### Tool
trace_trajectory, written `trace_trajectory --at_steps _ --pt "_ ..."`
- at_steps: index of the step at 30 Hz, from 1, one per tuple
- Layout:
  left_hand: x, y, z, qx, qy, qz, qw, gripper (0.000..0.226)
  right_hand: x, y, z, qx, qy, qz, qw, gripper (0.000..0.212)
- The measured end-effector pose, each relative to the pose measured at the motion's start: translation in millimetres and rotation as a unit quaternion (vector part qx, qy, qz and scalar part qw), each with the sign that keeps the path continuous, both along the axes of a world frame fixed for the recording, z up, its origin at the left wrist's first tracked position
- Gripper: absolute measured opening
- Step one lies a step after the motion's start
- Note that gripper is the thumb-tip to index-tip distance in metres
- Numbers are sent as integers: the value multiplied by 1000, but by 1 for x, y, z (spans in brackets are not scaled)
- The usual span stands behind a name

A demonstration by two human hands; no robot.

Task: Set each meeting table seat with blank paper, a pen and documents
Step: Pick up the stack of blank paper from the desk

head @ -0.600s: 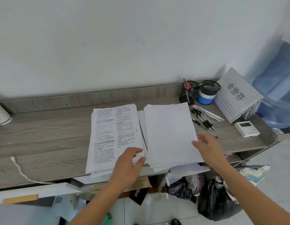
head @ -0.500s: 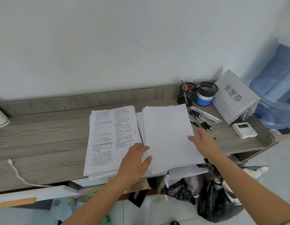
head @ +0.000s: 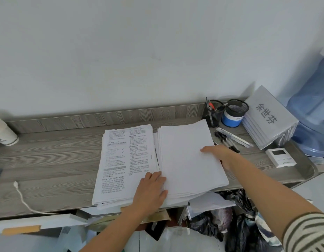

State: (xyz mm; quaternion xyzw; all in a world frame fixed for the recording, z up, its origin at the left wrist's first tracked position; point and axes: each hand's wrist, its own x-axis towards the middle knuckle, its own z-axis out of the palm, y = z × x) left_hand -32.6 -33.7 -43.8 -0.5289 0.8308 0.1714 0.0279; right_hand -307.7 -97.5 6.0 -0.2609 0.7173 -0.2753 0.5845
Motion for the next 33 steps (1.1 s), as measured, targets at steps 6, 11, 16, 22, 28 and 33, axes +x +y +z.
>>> trace_trajectory --at_steps 6,11,16,22,28,33 --pt "-2 -2 3 21 77 46 996 49 8 -3 15 -106 90 58 989 29" --pt "-5 -40 49 118 362 230 896 78 -7 15 55 -290 30 15 956 14" --pt "-11 -83 116 160 581 206 771 60 -10 30 76 -354 -54 -5 933 13" --pt "-31 -80 109 192 579 200 767 38 -13 47 44 -313 -42 24 949 21" --pt "-40 -65 83 234 515 210 797 25 -15 65 20 -295 5 63 953 27" --pt "-29 -53 105 205 536 235 785 26 2 64 37 -306 27 32 951 18"
